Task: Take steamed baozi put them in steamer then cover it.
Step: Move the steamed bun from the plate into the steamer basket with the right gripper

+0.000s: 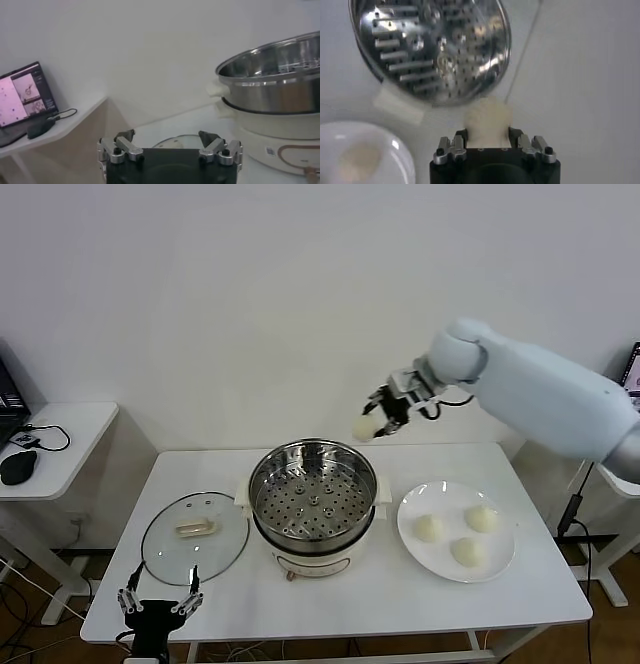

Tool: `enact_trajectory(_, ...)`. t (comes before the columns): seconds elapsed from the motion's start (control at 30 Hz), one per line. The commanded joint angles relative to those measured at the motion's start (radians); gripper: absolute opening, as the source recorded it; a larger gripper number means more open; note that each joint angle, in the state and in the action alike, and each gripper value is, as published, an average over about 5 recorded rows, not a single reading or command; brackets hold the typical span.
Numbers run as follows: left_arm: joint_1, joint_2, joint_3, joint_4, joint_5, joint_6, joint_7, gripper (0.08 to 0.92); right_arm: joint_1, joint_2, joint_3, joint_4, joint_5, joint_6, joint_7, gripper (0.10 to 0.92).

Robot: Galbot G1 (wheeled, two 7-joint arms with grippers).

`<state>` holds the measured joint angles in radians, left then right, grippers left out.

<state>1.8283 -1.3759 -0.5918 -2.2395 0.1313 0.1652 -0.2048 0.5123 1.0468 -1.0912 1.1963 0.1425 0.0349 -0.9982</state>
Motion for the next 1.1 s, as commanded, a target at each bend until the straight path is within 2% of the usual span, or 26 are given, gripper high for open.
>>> enact_trajectory(0.03, -0.002, 0.001, -0.013, 0.004, -0.003, 0.000, 0.000, 0.823, 0.031, 0.157, -0.089, -0.040, 0.028, 0.056, 0.036, 0.526)
enact_trajectory(0.2, -0.003, 0.001, -0.026, -0.006, -0.006, 0.002, 0.002, 0.823, -0.027, 0.257, -0.103, -0.184, -0.185, 0.187, 0.080, 0.526)
enact_trajectory(0.37, -0.002, 0.002, -0.037, -0.008, -0.010, 0.003, 0.003, 0.823, -0.073, 0.302, -0.104, -0.277, -0.304, 0.291, 0.113, 0.526)
enact_trajectory(0.93, -0.009, -0.001, -0.031, -0.006, -0.009, 0.003, 0.003, 0.823, -0.143, 0.323, -0.095, -0.320, -0.397, 0.379, 0.175, 0.536)
enact_trajectory(1.1, -0.010, 0.000, -0.032, -0.011, -0.010, 0.005, 0.003, 0.823, -0.144, 0.321, -0.095, -0.320, -0.410, 0.389, 0.176, 0.611)
